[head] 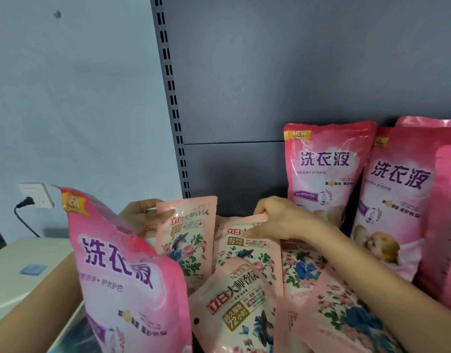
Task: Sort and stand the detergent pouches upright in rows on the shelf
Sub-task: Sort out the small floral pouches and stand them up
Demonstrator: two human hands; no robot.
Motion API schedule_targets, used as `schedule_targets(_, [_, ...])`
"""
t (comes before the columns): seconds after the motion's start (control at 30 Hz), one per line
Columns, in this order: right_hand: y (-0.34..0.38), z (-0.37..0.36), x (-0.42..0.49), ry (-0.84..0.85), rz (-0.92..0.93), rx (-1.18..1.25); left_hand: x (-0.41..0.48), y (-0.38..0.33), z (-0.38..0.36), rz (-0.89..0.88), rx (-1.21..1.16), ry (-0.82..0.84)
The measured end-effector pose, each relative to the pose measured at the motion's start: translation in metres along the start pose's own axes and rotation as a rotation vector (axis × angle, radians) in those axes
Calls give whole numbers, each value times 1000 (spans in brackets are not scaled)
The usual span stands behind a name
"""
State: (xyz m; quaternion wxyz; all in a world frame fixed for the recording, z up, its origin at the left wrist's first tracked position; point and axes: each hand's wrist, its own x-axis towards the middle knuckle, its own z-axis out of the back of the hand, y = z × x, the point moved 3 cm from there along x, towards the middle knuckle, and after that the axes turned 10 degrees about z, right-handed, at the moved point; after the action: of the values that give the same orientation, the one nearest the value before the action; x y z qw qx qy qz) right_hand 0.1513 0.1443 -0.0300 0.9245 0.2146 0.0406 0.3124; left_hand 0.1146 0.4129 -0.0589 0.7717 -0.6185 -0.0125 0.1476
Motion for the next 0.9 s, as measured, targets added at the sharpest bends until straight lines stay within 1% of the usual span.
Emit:
schedule_targets(0.07, [-1, 2, 2, -37, 4, 77, -3, -11, -4, -29, -13, 41])
schedule_targets(0.1, [-2, 2, 3, -51, 10, 114, -4, -19, -5, -73, -24, 73])
schedule_targets(0.17, [-3, 1, 5, -66, 16, 192, -12, -32, -10, -144, -63, 72])
schedule_targets(0.27, [-4, 1, 7, -75, 26, 290, -14, -40, -16, -239, -74, 21])
schedule_targets(0.47, [-2, 6, 8, -121, 63, 343, -19, -54, -24, -362, -126, -65])
schedule_targets(0.67, [3, 19, 7, -246, 128, 340, -19, -53, -20, -398, -182, -137])
schedule_targets(0.77, [5, 28, 4, -321, 150, 390, -21, -51, -17, -407, -179, -124])
schedule_targets(0.9, [15, 38, 1, -397, 210, 381, -26, -54, -16, -396, -173, -75])
